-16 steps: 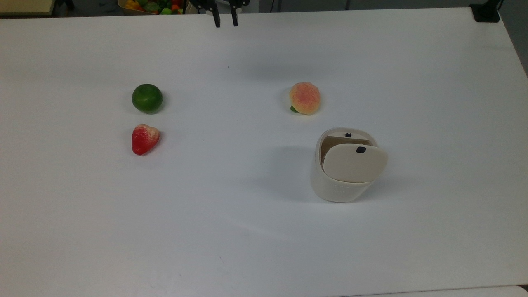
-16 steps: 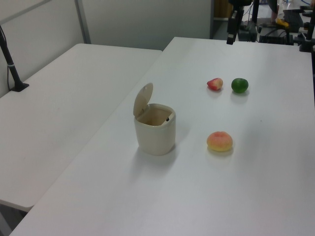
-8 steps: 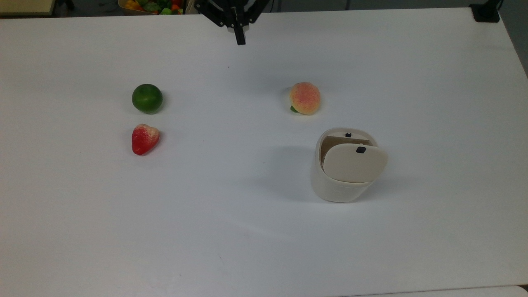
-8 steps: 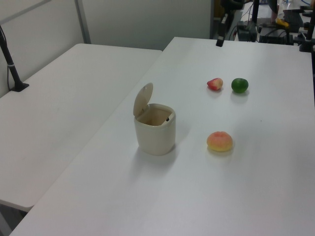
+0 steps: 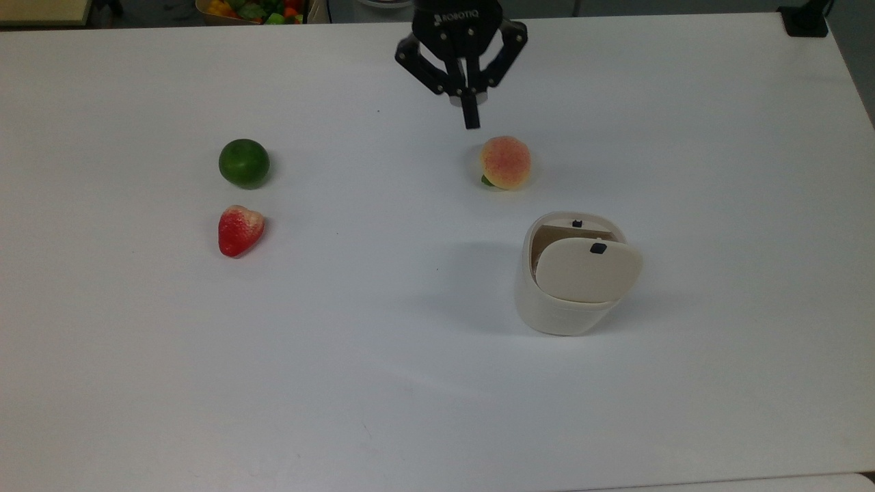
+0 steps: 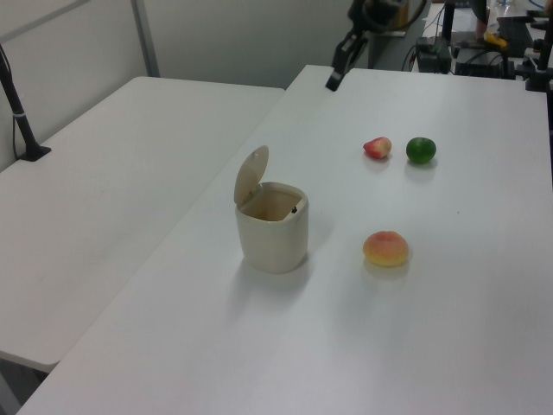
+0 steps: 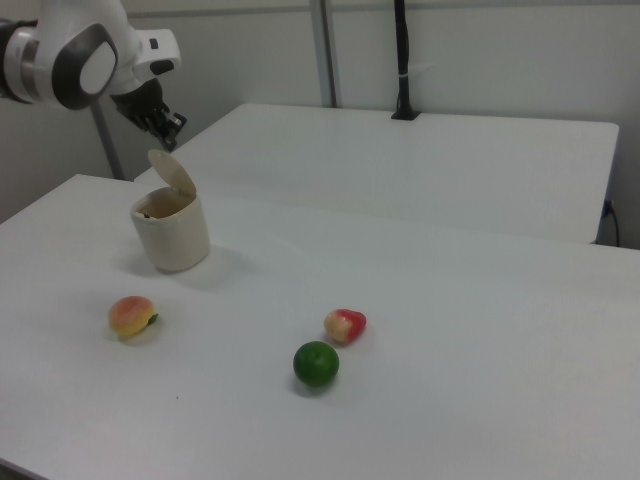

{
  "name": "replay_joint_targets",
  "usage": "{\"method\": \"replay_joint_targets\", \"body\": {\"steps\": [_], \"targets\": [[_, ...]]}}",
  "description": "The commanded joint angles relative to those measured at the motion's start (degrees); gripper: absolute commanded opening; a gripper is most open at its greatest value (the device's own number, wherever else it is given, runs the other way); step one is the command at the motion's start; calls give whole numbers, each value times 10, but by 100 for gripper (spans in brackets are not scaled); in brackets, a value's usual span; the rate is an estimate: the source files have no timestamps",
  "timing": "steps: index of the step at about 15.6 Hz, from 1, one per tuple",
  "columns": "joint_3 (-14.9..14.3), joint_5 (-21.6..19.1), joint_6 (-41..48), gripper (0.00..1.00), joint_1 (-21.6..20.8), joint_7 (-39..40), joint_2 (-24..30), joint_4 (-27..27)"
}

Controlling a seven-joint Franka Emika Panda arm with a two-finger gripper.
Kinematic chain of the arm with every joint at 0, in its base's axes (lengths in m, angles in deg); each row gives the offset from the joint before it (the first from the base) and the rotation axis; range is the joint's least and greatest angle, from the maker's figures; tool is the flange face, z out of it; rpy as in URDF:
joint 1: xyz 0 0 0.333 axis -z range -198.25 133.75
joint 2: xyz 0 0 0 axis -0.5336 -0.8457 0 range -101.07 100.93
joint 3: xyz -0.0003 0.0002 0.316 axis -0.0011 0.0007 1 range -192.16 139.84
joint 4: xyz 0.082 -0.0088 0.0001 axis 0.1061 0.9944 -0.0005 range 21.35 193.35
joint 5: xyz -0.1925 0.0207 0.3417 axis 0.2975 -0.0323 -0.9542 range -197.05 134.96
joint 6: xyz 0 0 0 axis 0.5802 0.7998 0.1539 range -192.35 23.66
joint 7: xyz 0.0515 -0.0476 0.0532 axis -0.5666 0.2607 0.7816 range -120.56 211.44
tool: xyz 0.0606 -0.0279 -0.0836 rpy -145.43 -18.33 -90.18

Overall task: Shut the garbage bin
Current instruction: 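Move the gripper over the bin toward the raised lid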

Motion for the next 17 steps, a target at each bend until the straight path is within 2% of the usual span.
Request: {"method": "replay_joint_targets", "body": {"steps": [1, 4, 7, 11, 17], "targets": [[12, 14, -85, 0, -11, -30, -33, 2], [13, 9, -174, 0, -15, -36, -63, 2], [13, 6, -228, 0, -25, -44, -91, -8], [18, 12, -247, 0, -33, -71, -142, -58], [38, 25, -297, 0, -36, -71, -179, -60]]}}
